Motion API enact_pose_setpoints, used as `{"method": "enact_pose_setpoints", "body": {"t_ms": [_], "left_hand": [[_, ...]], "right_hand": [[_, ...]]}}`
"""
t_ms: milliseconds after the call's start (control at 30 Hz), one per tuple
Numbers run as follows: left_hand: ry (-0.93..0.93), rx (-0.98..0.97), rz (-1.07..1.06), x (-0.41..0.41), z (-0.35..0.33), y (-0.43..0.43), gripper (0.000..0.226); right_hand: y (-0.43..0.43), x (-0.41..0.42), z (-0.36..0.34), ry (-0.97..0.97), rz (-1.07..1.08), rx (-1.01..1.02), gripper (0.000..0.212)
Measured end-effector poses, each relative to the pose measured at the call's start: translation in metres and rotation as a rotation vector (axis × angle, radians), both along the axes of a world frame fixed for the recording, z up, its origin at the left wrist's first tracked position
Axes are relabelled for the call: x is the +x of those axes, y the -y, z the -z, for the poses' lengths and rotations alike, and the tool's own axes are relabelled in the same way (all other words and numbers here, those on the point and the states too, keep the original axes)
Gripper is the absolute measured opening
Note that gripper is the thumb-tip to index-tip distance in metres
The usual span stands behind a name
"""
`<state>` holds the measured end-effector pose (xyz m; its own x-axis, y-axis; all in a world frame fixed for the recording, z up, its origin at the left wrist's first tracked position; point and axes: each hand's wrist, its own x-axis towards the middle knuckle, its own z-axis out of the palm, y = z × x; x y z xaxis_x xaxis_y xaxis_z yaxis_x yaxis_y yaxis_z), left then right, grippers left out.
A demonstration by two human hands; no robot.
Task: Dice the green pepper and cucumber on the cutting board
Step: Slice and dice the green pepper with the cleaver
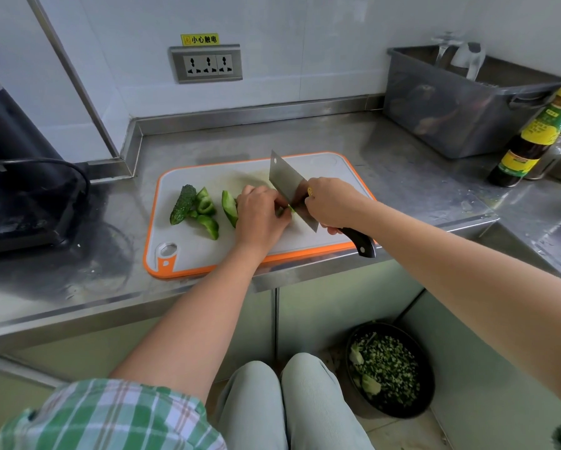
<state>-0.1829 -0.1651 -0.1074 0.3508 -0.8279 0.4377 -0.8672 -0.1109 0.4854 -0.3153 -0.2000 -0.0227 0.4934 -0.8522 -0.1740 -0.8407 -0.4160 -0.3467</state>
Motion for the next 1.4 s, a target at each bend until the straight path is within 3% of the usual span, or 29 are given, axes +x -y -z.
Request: {"method": "enact_pose_setpoints", "body": {"t_ms": [367, 567, 667, 767, 867, 967, 1400], "left_hand": [[0.153, 0.080, -0.032, -0.006, -0.009, 0.005, 0.012], [0.190, 0.152, -0.029, -0.019, -0.016, 0.018, 0.017], [0.187, 0.135, -0.018, -0.016, -0.014, 0.017, 0.024], [0.260, 0.079, -0.020, -0.010, -0.013, 0.008, 0.034], [0.331, 0.019, -0.032, -0.006, -0.010, -0.001, 0.023], [0.286, 0.009, -0.053, -0.007, -0.008, -0.005, 0.013], [0.190, 0.011, -0.084, -0.017, -0.011, 0.005, 0.008]], "right_hand": [[0.012, -0.004, 0.013, 0.068, 0.034, 0.020, 0.025], [0.031, -0.025, 0.016, 0.085, 0.122, -0.011, 0.009], [0.034, -0.027, 0.017, 0.106, 0.110, -0.009, 0.021], [0.033, -0.025, 0.012, 0.124, 0.093, -0.011, 0.019], [0.028, -0.022, 0.004, 0.115, 0.064, -0.005, 0.010], [0.022, -0.020, 0.002, 0.065, 0.035, 0.011, 0.010], [0.016, -0.012, 0.004, -0.024, 0.000, -0.029, 0.009]]}}
